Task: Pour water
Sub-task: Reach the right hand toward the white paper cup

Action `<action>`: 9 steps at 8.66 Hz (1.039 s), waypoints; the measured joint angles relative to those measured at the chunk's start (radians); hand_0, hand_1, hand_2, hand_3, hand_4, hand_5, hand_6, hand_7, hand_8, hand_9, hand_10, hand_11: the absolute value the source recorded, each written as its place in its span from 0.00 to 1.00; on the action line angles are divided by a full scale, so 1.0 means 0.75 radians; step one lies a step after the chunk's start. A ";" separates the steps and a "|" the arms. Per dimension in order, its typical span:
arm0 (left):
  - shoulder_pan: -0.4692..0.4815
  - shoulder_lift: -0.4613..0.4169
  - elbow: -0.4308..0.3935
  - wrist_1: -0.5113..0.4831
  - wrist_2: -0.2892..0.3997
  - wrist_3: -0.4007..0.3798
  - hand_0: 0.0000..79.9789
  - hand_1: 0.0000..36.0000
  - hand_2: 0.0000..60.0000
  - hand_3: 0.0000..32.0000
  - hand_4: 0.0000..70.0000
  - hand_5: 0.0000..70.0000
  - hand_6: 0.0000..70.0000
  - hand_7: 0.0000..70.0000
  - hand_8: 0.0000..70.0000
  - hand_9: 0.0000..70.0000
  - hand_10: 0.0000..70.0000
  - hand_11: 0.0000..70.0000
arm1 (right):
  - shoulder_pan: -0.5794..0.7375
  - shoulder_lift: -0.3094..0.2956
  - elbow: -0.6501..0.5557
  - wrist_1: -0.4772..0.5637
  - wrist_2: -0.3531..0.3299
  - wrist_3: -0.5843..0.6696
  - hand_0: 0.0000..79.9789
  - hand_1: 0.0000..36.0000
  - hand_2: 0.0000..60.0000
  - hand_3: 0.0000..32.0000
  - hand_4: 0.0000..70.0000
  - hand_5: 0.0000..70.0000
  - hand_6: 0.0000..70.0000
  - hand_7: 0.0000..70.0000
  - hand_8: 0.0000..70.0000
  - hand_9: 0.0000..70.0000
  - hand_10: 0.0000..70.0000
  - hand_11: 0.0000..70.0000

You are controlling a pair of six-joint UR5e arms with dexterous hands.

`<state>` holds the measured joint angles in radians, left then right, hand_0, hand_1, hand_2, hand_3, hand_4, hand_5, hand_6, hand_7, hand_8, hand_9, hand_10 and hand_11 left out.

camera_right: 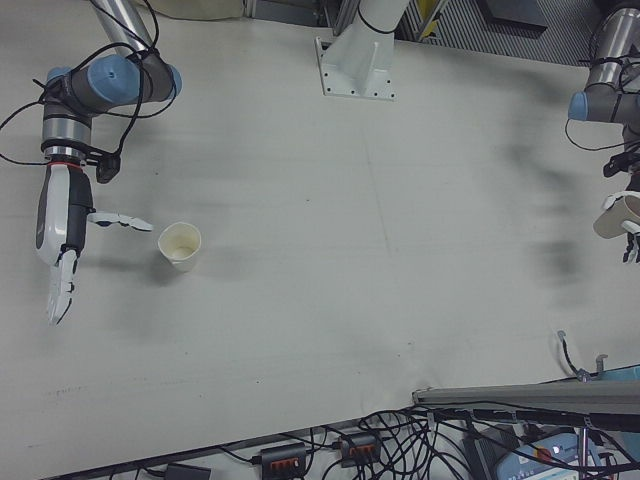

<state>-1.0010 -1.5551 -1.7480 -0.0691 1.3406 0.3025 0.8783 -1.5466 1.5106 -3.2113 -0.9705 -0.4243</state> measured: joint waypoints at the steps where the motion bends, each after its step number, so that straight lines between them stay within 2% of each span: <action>1: -0.008 0.002 -0.001 0.000 0.000 -0.003 0.89 1.00 1.00 0.00 0.74 1.00 0.16 0.21 0.05 0.07 0.10 0.20 | -0.020 0.005 0.000 0.007 0.004 0.000 0.54 0.33 0.18 0.00 0.00 0.00 0.00 0.00 0.00 0.00 0.02 0.05; 2: -0.017 0.003 -0.003 0.000 0.001 -0.006 0.89 1.00 1.00 0.00 0.74 1.00 0.16 0.22 0.05 0.07 0.10 0.20 | -0.058 -0.013 0.022 0.013 0.079 -0.005 0.57 0.39 0.17 0.00 0.00 0.00 0.00 0.00 0.01 0.02 0.07 0.13; 4: -0.027 0.005 -0.021 0.000 0.008 -0.008 0.91 1.00 1.00 0.00 0.75 1.00 0.16 0.22 0.05 0.07 0.10 0.20 | -0.142 -0.080 0.050 0.036 0.284 -0.036 0.55 0.36 0.19 0.00 0.00 0.00 0.00 0.00 0.03 0.06 0.09 0.16; 7: -0.030 0.007 -0.068 0.025 0.031 -0.007 0.91 1.00 1.00 0.00 0.75 1.00 0.16 0.22 0.05 0.07 0.10 0.20 | -0.185 -0.074 0.014 0.189 0.470 -0.186 0.53 0.35 0.20 0.00 0.00 0.00 0.00 0.00 0.02 0.06 0.09 0.15; 9: -0.033 0.030 -0.098 0.040 0.043 -0.007 0.92 1.00 1.00 0.00 0.74 1.00 0.16 0.22 0.05 0.07 0.11 0.20 | -0.259 -0.052 0.019 0.263 0.580 -0.176 0.52 0.33 0.20 0.00 0.00 0.00 0.00 0.00 0.02 0.05 0.08 0.14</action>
<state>-1.0254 -1.5323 -1.8212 -0.0393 1.3726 0.2975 0.6838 -1.5855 1.5250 -3.0138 -0.5352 -0.5560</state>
